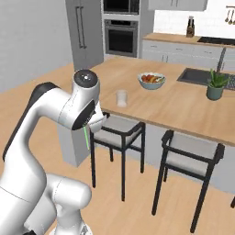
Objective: Take a straw from the drawer in front and place it inside the glass cup on the dining counter.
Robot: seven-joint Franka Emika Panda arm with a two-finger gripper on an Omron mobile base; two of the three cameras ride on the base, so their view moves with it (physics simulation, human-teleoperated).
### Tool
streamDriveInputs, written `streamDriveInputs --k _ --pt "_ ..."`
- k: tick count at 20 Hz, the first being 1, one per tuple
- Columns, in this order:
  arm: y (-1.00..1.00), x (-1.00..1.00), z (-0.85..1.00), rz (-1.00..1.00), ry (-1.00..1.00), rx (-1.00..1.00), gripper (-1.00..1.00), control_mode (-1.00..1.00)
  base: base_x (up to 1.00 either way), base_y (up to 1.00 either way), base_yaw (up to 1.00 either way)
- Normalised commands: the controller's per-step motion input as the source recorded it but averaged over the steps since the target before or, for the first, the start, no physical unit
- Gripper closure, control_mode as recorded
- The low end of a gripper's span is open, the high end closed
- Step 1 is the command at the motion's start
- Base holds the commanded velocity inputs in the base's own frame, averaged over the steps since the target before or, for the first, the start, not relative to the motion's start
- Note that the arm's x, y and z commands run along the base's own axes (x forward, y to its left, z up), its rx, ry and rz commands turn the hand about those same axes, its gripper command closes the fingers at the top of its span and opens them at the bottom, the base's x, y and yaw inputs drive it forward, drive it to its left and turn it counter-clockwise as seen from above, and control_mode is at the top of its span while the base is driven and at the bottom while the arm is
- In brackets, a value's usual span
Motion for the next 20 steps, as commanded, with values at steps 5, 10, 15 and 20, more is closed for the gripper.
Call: streamDriveInputs --k 5,10,15,20 --pt "0.00 0.00 0.00 0.00 0.00 0.00 1.00 1.00 1.00 0.70 -0.31" --pt "0.00 0.00 0.00 0.00 0.00 0.00 1.00 1.00 0.80 0.57 -0.13" --pt "0.00 0.00 0.00 0.00 0.00 0.00 1.00 1.00 0.97 0.14 -0.09" --pt "0.00 0.00 0.00 0.00 0.00 0.00 1.00 1.00 0.79 0.00 -0.13"
